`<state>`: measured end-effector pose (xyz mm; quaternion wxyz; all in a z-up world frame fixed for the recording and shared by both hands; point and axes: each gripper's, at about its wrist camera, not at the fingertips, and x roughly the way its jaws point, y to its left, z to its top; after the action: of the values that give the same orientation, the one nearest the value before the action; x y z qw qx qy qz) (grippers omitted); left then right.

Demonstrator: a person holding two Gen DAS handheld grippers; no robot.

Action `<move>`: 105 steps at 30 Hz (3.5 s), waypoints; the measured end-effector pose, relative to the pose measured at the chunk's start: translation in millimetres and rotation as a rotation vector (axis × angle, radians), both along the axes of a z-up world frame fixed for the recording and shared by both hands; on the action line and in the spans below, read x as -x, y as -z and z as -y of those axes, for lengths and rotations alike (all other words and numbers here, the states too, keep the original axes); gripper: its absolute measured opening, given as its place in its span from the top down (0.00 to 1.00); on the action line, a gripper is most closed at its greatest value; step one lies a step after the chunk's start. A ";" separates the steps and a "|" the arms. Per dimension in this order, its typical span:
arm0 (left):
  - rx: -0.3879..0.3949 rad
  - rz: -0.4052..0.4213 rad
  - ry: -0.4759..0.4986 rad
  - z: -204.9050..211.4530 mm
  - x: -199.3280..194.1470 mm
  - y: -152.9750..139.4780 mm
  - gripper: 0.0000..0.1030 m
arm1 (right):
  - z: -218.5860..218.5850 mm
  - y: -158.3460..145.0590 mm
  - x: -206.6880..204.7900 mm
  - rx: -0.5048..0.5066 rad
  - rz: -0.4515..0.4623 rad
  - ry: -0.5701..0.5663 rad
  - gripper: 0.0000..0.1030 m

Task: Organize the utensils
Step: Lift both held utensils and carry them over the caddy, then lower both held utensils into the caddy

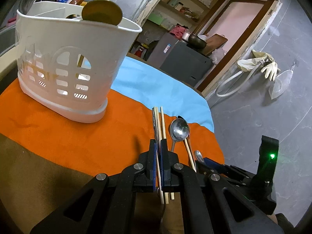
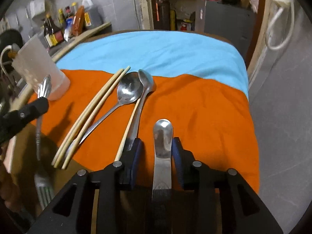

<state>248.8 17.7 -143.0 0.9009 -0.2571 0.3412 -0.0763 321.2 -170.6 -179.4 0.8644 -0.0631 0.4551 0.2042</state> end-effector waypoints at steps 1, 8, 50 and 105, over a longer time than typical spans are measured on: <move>0.003 0.000 0.001 -1.1 1.0 -0.2 0.99 | -0.6 0.5 0.8 0.014 0.013 -0.005 0.74; -0.001 0.031 0.018 -5.9 10.5 -10.2 0.99 | 13.7 -3.1 16.5 -0.075 0.086 -0.018 0.85; -0.153 0.476 -0.075 -99.8 40.5 -159.7 1.00 | -52.7 -178.8 79.0 -0.633 0.803 -0.080 0.85; -0.250 0.419 -0.155 -140.8 16.7 -150.4 0.39 | -98.5 -181.2 46.6 -0.585 0.696 -0.134 0.30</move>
<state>232.0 158.5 7.4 0.9799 -0.1478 0.1329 -0.0157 274.5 -72.1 1.7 0.9322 0.0894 0.0558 0.3464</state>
